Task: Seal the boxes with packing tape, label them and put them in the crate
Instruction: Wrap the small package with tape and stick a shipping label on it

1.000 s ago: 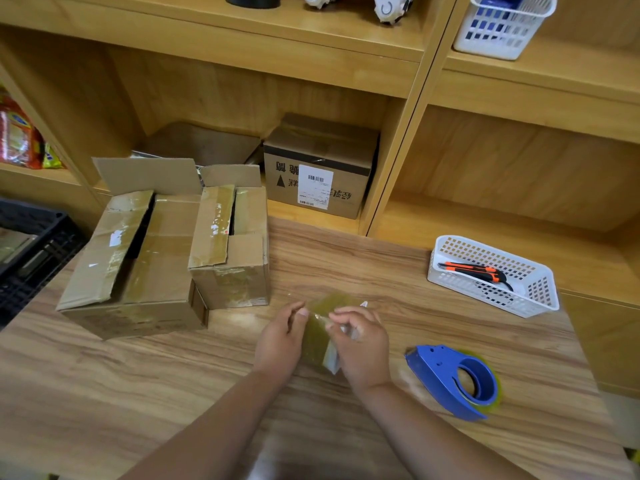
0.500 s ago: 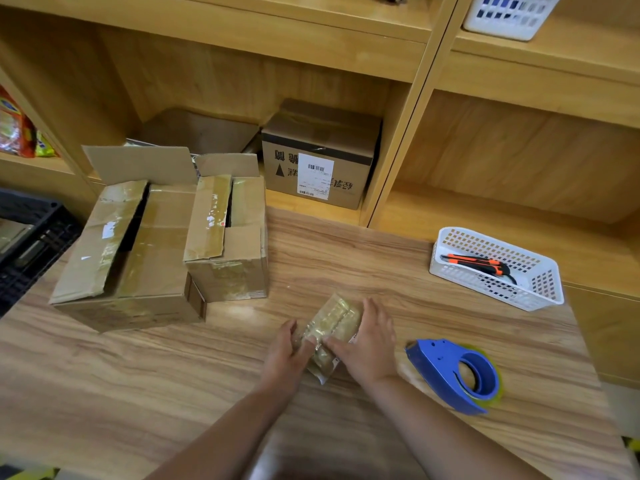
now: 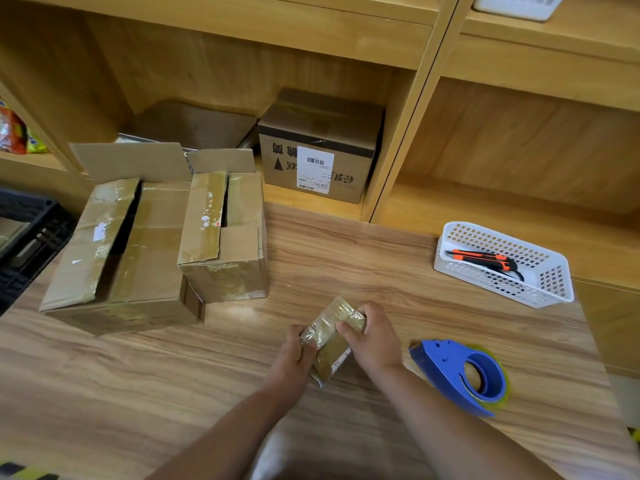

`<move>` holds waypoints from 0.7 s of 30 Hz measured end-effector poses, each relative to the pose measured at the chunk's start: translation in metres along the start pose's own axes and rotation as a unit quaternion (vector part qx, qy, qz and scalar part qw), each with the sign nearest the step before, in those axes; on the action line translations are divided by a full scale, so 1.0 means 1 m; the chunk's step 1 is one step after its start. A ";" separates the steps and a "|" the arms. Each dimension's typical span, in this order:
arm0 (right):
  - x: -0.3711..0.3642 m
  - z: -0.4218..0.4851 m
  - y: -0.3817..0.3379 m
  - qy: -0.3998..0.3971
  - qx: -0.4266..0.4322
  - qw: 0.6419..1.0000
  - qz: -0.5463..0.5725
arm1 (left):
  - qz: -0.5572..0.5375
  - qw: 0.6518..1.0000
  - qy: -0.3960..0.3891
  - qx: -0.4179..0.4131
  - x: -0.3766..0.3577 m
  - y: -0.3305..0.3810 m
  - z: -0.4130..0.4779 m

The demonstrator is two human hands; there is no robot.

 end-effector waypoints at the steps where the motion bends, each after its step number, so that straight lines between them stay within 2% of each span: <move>1: 0.002 0.001 -0.001 0.002 0.001 1.000 -0.007 | -0.004 1.000 0.003 0.004 0.002 -0.001 0.002; 8: -0.012 0.006 -0.002 -0.064 -0.031 0.997 -0.027 | -0.023 0.999 -0.028 0.017 0.004 0.005 0.006; 14: -0.012 0.004 0.001 -0.052 -0.048 0.997 -0.039 | 0.011 1.000 -0.026 -0.006 0.009 0.012 0.007; 18: -0.004 0.007 0.007 -0.033 -0.093 0.995 0.023 | 0.059 0.997 -0.047 -0.009 0.009 0.016 0.008; 21: 0.000 0.009 0.008 -0.033 -0.095 0.994 0.050 | 0.076 0.996 -0.044 -0.015 0.013 0.016 0.010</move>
Point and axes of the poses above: each hand's wrist, its own z-axis towards the middle knuckle, its own x-axis out of the back of the hand, y = z × x, the point moved 9 cm from there along z, towards the middle knuckle
